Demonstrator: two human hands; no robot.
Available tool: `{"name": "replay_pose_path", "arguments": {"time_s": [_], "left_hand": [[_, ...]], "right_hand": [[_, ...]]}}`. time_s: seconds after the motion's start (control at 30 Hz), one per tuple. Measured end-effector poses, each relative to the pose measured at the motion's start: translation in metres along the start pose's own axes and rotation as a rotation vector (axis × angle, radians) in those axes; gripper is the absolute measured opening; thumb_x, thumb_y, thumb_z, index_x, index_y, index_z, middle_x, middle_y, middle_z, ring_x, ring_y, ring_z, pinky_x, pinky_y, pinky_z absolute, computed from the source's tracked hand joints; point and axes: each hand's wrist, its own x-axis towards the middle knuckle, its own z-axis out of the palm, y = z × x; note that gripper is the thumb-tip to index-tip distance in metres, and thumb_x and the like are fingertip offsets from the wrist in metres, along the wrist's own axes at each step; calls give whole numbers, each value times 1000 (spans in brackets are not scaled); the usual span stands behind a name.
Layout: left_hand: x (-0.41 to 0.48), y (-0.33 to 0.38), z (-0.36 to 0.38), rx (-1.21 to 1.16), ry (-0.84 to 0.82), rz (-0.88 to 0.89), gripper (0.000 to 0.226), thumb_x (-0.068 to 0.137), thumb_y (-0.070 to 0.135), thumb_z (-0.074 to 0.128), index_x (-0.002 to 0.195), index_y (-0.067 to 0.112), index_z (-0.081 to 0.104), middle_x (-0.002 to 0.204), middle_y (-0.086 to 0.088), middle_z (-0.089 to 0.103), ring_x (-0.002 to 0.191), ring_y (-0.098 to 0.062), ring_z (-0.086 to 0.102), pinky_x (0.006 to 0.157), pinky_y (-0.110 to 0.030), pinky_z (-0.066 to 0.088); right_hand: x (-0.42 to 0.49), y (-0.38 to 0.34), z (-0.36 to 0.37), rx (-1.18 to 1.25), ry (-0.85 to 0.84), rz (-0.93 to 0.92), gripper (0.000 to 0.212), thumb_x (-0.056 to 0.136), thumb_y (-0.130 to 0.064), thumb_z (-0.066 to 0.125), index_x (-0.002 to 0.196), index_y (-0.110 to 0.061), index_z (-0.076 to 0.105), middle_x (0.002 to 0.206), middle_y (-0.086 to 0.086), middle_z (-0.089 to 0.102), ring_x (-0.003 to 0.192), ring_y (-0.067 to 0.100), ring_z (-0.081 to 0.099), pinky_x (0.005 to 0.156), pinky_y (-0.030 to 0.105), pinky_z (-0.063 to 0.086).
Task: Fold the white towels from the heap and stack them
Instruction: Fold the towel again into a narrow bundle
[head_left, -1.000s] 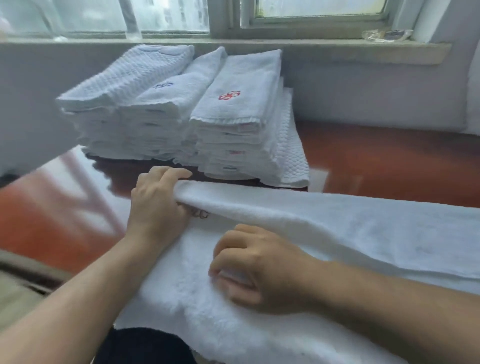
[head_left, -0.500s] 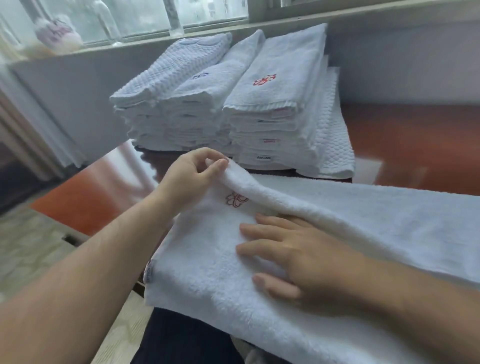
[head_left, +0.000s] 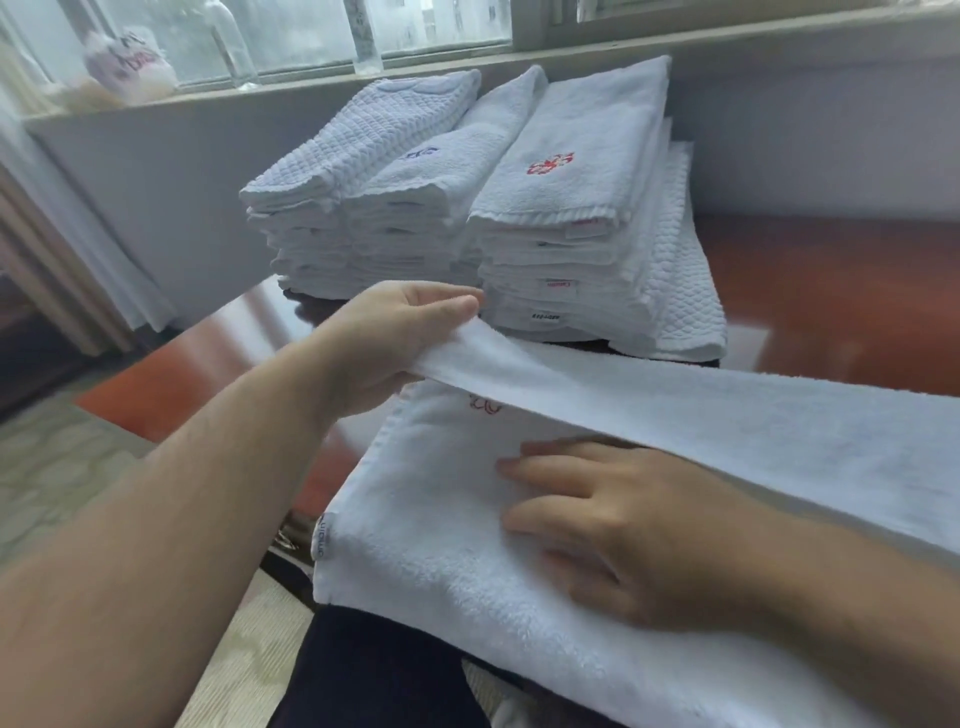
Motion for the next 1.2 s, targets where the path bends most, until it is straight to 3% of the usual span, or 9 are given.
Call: {"name": "replay_pose_path", "arguments": {"time_s": [0.13,0.27,0.37,0.57,0.63,0.77,0.93,1.07,1.2], "left_hand": [[-13,3,-10,357,-26,-224,15,92,23,71,106,23,78,62,10,60,48,-7,41,40,-15,33],[-22,-12,-11,500,-6,-260,26,89,28,74,115,29,73,89,12,69,52,-7,45,46,-17,40],[-27,-19,-10,560,54,-204,34,86,28,78,119,32,70,114,13,63,92,-6,65,78,-24,56],[-37,-23,-2,1036,234,-62,39,89,27,67,126,38,61,120,5,53,105,-15,52,83,-25,39],[-42,-29,7,1009,312,124,40,95,21,55,131,37,59,132,2,48,124,-19,39,98,-27,31],[-51,-50,29,1079,-11,129,57,99,56,33,155,44,27,166,4,17,153,-14,6,123,-35,8],[-35,-55,24,1177,-44,137,70,95,66,26,158,41,13,169,5,2,154,-13,-5,126,-40,3],[-30,-57,18,870,294,228,58,96,44,58,150,34,38,155,0,31,142,-22,26,111,-28,21],[-16,-55,-1,719,419,-86,73,89,49,70,147,20,36,127,-4,56,117,-23,55,89,-29,40]], "right_hand": [[-2,-9,2,-63,179,-199,12,96,-20,62,95,-18,74,98,-1,69,77,22,58,58,37,51],[0,-6,3,-149,206,-155,14,91,-27,73,104,-22,74,103,0,66,86,21,59,67,36,51],[1,-2,5,-163,205,32,42,81,-34,82,118,-17,70,111,5,65,92,26,62,72,41,56],[0,-6,-1,-100,102,264,34,88,-44,59,109,-19,70,99,-1,62,82,21,62,58,33,54],[0,-7,0,-71,35,298,34,93,-50,48,104,-26,69,102,-7,58,88,17,58,67,31,52],[2,-6,-2,-69,-35,494,67,91,-67,14,124,-33,62,137,0,53,124,22,49,104,39,38],[2,11,-4,-27,-317,582,98,71,-86,-12,159,-42,-1,169,-1,-9,155,24,-11,125,43,-4],[1,10,-2,-29,-112,425,65,88,-71,30,140,-39,53,157,-1,42,145,22,37,116,39,34],[3,14,8,-70,113,280,29,97,-41,51,100,-24,74,112,-5,70,104,19,64,79,38,57]]}}
